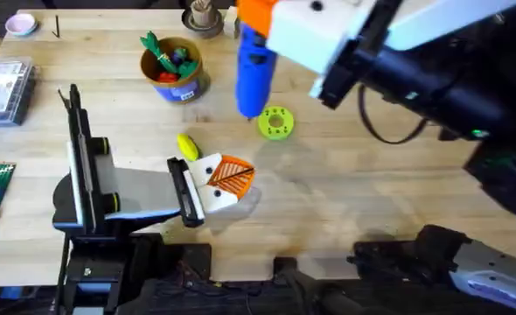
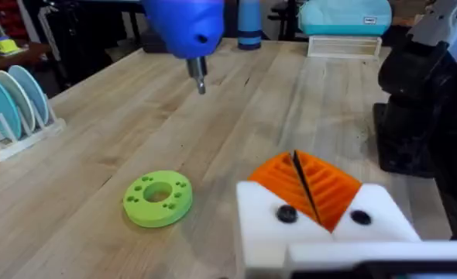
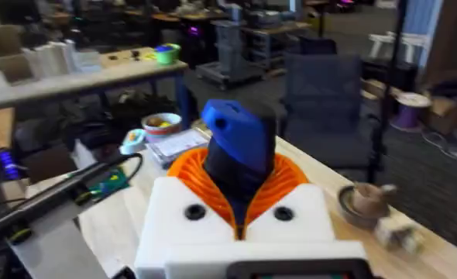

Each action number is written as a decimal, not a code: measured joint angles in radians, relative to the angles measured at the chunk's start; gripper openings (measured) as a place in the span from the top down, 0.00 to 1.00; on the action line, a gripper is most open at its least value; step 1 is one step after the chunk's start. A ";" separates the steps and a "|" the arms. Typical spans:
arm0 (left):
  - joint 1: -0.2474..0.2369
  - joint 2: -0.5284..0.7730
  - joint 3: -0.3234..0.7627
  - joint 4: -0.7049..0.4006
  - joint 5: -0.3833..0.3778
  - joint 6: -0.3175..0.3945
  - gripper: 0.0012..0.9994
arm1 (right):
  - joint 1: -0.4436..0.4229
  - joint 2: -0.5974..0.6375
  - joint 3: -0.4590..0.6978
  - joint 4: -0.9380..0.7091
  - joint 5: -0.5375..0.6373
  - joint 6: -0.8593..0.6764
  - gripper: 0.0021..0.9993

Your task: Pick up the gripper from the table and insert it into the empty holder that is missing its gripper. Then pick up a screw, insert it into the mounting hole, and use the screwdriver to tighten it. Finally, clean up the table by picking up the vegetable and placing it into the bucket.

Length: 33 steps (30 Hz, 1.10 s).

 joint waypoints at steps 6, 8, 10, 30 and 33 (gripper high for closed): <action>0.000 0.000 0.000 0.000 0.000 0.000 1.00 | 0.050 0.122 0.000 0.186 -0.129 0.007 0.99; 0.000 0.000 0.000 0.000 0.000 0.000 1.00 | 0.058 0.145 0.000 0.196 -0.180 0.021 0.99; 0.000 0.000 0.000 0.000 0.000 0.000 1.00 | 0.063 0.153 0.000 0.195 -0.220 0.030 0.99; 0.000 0.000 0.000 0.000 -0.003 -0.052 1.00 | 0.103 0.154 -0.001 0.203 -0.312 0.038 0.99; 0.000 0.000 0.000 0.000 -0.004 -0.059 1.00 | 0.103 0.157 -0.001 0.205 -0.311 0.038 0.99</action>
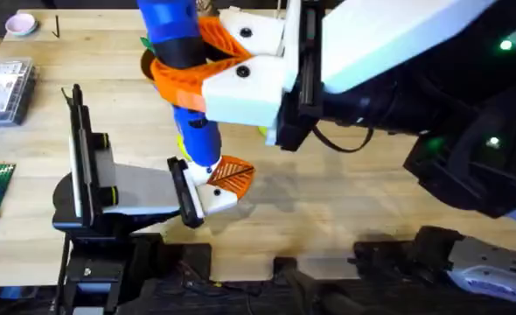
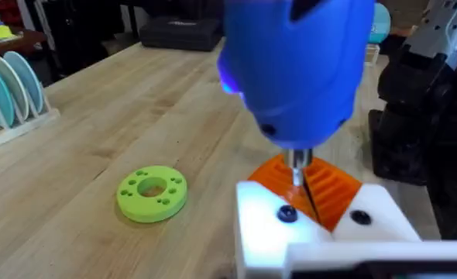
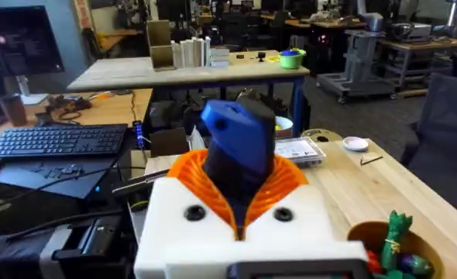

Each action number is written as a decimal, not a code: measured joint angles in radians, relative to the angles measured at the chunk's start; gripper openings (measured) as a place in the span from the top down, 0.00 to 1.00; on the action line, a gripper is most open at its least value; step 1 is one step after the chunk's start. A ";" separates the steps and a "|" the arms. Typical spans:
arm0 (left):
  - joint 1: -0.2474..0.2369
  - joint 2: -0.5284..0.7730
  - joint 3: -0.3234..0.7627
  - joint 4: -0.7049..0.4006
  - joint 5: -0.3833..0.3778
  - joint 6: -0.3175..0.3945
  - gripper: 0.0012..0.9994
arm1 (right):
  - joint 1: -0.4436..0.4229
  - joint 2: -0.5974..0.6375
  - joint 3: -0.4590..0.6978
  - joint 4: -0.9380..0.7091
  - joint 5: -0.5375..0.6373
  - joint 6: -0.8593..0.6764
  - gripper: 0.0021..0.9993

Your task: Pick up the gripper from the table and insert it into the empty holder that is missing its gripper. Then pick up a screw, insert it into the mounting hole, and use the screwdriver to tighten it. Finally, clean up the table by picking up the vegetable and placing it into the bucket.

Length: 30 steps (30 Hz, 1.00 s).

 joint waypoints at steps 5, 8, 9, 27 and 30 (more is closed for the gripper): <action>0.000 0.000 0.000 0.000 -0.001 -0.003 1.00 | 0.000 0.024 0.000 0.004 0.000 0.000 0.99; 0.000 0.000 0.000 0.000 -0.001 -0.003 1.00 | 0.000 0.028 0.000 0.004 0.000 0.000 0.99; 0.000 0.000 0.000 0.000 -0.001 -0.003 1.00 | 0.000 0.028 0.000 0.005 0.000 0.000 0.99; 0.000 0.000 0.000 0.000 -0.001 -0.003 1.00 | 0.000 0.041 0.000 0.009 -0.001 0.003 0.99; 0.000 0.000 0.000 0.000 -0.001 -0.003 1.00 | 0.000 0.057 0.000 0.010 0.000 0.005 0.99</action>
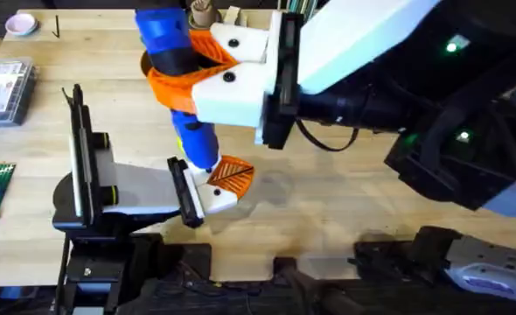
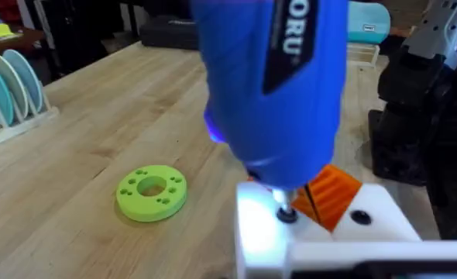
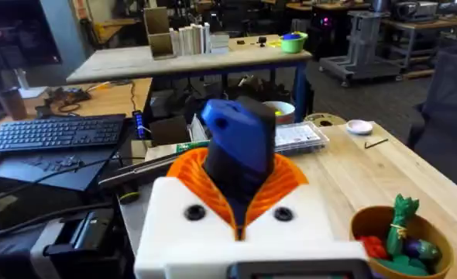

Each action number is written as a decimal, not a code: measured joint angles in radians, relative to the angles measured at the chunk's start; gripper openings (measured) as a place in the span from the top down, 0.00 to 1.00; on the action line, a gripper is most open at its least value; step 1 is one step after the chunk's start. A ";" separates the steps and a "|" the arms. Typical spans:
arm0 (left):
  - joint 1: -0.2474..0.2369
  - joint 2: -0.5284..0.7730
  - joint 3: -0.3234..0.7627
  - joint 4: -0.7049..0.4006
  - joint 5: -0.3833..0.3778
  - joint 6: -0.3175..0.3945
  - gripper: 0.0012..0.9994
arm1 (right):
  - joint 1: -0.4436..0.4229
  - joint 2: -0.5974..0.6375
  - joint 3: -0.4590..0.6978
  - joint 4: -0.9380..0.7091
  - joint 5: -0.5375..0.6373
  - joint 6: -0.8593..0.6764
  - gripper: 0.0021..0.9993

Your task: Pick up the gripper from the table and insert it into the empty holder that is missing its gripper. Then pick up a screw, insert it into the mounting hole, and use the screwdriver to tighten it. Finally, clean up the table by picking up the vegetable and placing it into the bucket.

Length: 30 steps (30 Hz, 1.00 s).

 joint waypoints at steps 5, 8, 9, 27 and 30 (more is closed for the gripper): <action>0.000 0.000 0.000 0.000 0.000 -0.003 1.00 | 0.000 0.002 0.000 0.002 0.001 0.005 0.99; 0.000 0.000 0.000 0.000 0.000 -0.005 1.00 | 0.000 0.002 0.000 0.000 0.001 0.006 0.99; 0.000 0.000 0.000 0.000 0.000 -0.006 1.00 | 0.000 0.002 0.000 -0.001 0.001 0.005 0.99; 0.000 0.000 0.000 0.000 0.000 -0.007 1.00 | -0.004 -0.006 -0.001 0.056 0.000 0.005 0.99; 0.000 0.000 0.000 0.000 0.000 -0.007 1.00 | -0.019 -0.046 -0.001 0.105 -0.002 0.005 0.99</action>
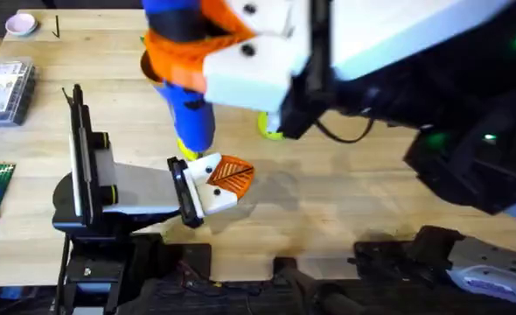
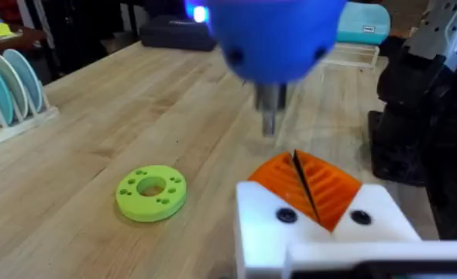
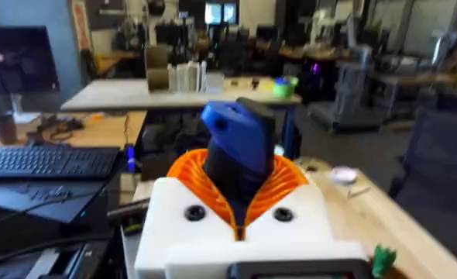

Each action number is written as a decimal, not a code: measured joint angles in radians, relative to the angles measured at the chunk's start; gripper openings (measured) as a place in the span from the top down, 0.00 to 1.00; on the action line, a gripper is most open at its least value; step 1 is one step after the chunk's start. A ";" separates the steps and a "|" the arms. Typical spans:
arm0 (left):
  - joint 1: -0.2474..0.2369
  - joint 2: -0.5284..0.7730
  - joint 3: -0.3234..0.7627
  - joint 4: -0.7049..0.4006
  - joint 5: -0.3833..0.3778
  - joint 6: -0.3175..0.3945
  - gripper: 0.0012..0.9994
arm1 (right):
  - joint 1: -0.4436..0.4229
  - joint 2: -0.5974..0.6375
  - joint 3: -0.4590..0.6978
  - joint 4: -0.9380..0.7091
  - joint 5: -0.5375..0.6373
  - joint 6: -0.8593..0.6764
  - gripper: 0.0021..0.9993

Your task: Pick up the gripper from the table and insert it into the empty holder that is missing its gripper. Then pick up a screw, insert it into the mounting hole, and use the screwdriver to tighten it. Finally, clean up the table by picking up the vegetable and placing it into the bucket.

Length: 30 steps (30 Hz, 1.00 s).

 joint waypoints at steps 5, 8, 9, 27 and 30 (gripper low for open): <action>0.000 0.000 0.000 0.000 0.000 0.000 1.00 | -0.045 -0.068 0.000 0.019 -0.001 -0.001 0.99; 0.000 0.000 0.000 0.000 0.000 0.000 1.00 | -0.080 -0.069 0.000 -0.029 0.005 -0.029 0.99; 0.000 0.000 0.000 0.000 0.000 0.000 1.00 | -0.097 -0.068 0.000 -0.076 0.018 -0.050 0.99; 0.000 0.000 0.000 0.000 0.000 0.000 1.00 | -0.553 0.327 0.000 -0.476 0.600 -0.606 0.99; 0.000 0.000 0.000 0.000 0.000 0.000 1.00 | -0.564 0.409 0.000 -0.469 0.641 -0.674 0.99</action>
